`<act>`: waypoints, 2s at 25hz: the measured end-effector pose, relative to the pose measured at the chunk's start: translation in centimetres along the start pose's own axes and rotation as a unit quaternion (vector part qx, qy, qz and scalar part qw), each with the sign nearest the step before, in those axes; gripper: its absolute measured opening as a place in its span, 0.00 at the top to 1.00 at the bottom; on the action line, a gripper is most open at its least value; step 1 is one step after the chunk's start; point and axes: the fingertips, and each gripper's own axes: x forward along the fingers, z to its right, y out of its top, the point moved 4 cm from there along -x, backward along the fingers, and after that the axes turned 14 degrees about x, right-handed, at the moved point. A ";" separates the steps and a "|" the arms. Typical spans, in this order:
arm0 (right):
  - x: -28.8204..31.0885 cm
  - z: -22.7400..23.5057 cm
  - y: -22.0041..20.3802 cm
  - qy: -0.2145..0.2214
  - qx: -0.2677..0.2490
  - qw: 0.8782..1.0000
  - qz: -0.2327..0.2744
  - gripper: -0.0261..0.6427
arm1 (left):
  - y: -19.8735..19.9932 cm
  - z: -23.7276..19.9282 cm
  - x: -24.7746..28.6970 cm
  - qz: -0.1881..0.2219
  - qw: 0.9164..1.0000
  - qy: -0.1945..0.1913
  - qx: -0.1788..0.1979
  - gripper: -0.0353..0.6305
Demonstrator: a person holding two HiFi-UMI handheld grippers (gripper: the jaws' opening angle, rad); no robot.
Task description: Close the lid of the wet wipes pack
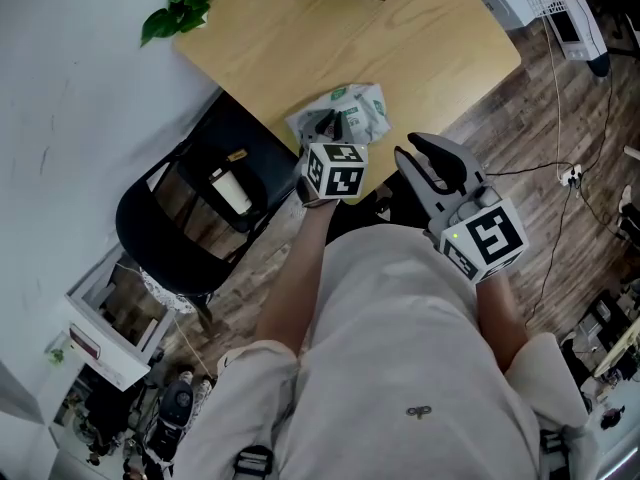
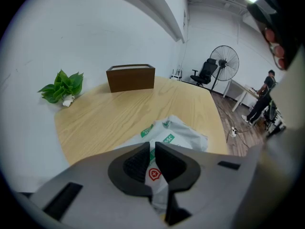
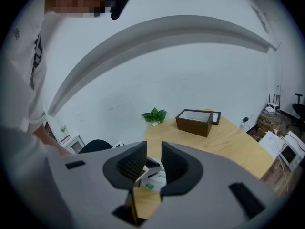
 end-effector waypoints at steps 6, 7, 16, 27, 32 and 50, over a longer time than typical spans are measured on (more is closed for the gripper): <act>0.5 -0.3 0.0 0.001 0.001 1.000 0.002 0.83 | 0.0 -0.4 0.1 -0.008 1.000 -0.022 -0.012 0.89; 0.5 -0.3 0.0 0.002 0.000 1.000 0.004 0.83 | 0.0 -0.5 0.1 -0.008 1.000 -0.026 -0.015 0.89; -2.1 0.3 0.8 0.008 -0.006 0.999 0.032 0.83 | -0.5 0.3 -1.5 0.025 0.997 -0.004 -0.071 0.89; -8.3 1.3 -0.5 0.050 -0.025 0.997 0.052 0.83 | 0.1 5.2 -7.0 0.041 0.994 0.045 -0.087 0.89; -11.8 1.0 -1.5 0.072 -0.042 0.995 0.058 0.83 | 0.7 8.1 -10.6 0.066 0.988 0.072 -0.122 0.89; -23.3 -1.2 -6.5 0.133 -0.098 0.983 0.076 0.88 | 3.2 21.0 -23.5 0.181 0.966 0.120 -0.138 0.92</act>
